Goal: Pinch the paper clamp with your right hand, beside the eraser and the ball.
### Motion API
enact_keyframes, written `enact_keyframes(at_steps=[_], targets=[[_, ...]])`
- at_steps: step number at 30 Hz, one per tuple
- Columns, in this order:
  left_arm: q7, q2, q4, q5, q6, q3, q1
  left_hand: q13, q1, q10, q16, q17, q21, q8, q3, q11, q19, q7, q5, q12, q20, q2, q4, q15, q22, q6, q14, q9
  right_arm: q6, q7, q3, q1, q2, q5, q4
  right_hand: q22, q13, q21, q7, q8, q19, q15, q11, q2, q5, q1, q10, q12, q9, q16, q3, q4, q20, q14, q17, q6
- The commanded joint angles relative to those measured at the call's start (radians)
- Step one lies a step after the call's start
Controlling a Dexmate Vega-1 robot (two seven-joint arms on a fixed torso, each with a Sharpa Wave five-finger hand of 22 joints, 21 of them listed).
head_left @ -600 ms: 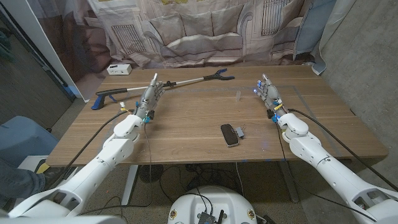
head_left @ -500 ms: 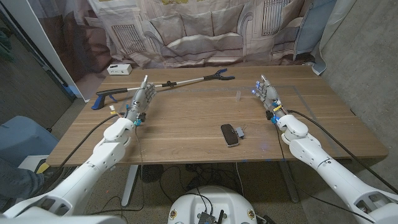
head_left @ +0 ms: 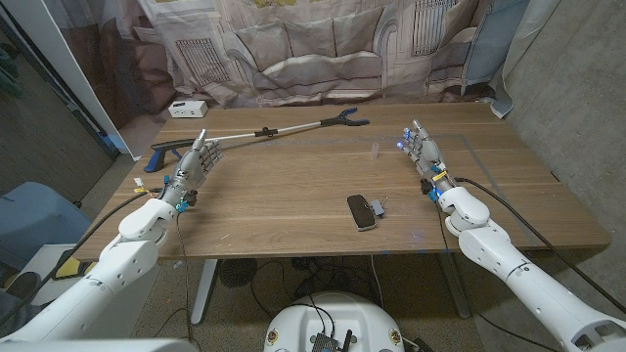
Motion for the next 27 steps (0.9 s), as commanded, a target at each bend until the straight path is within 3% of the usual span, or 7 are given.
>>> enact_keyframes(at_steps=[1,9,16,19,27], targets=[[0.060,-0.002,-0.086,0.044,0.041,0.026,-0.020,0.002,0.016,0.022,0.005,0.004,0.008,0.010,0.002,-0.004,0.012,0.040,-0.004,0.007,0.007,0.004,-0.009,-0.001,0.002,0.022,0.018,0.003,0.028,0.029,0.024,-0.037,-0.025,0.019,-0.025,0.005,0.002,0.006,-0.002,0.003,0.009,0.002,0.007,0.003,0.005,0.013,0.007,0.004,0.004,0.008,-0.001,-0.007,0.002,0.010,0.002,0.005],[0.100,-0.024,-0.131,0.121,0.067,0.093,-0.080,0.002,0.022,0.030,0.003,0.004,0.006,0.010,0.005,-0.007,0.013,0.034,-0.006,0.007,0.009,0.004,-0.013,-0.005,0.002,0.035,0.025,0.003,0.050,0.042,0.043,-0.059,-0.043,0.024,-0.035,0.005,0.002,0.005,-0.002,0.001,0.008,0.004,0.007,0.003,0.005,0.014,0.010,0.004,0.004,0.007,-0.001,-0.007,0.003,0.010,0.002,0.004],[0.118,-0.032,-0.140,0.142,0.039,0.098,-0.074,0.002,0.030,0.052,0.005,0.004,0.006,0.010,0.009,-0.015,0.027,0.032,-0.009,0.011,0.014,0.005,-0.019,-0.012,0.002,0.052,0.045,0.003,0.061,-0.005,0.072,-0.115,-0.080,-0.011,-0.105,0.005,0.002,0.004,-0.002,0.001,0.008,0.006,0.007,0.007,0.005,0.018,0.015,0.005,0.004,0.008,0.001,-0.008,0.005,0.013,0.002,0.005],[0.125,-0.031,-0.136,0.153,0.033,0.101,-0.071,0.002,0.036,0.067,0.008,0.004,0.009,0.011,0.012,-0.013,0.044,0.030,-0.010,0.013,0.004,0.005,-0.023,-0.016,0.002,0.072,0.066,0.004,0.061,-0.012,0.079,-0.130,-0.097,-0.025,-0.123,0.006,0.002,0.004,-0.003,0.001,0.009,0.006,0.006,0.008,0.005,0.020,0.018,0.005,0.004,0.008,0.003,-0.009,0.006,0.016,0.002,0.008],[0.101,-0.017,-0.137,0.152,0.006,0.095,-0.057,0.002,0.041,0.078,0.007,0.004,0.008,0.011,0.014,-0.014,0.051,0.030,-0.011,0.014,0.003,0.004,-0.027,-0.015,0.002,0.082,0.075,0.004,0.072,-0.065,0.104,-0.199,-0.108,-0.049,-0.185,0.006,0.003,0.004,-0.004,0.003,0.012,0.004,0.004,0.011,0.004,0.027,0.027,0.007,0.004,0.010,0.006,-0.011,0.007,0.023,0.001,0.015]])
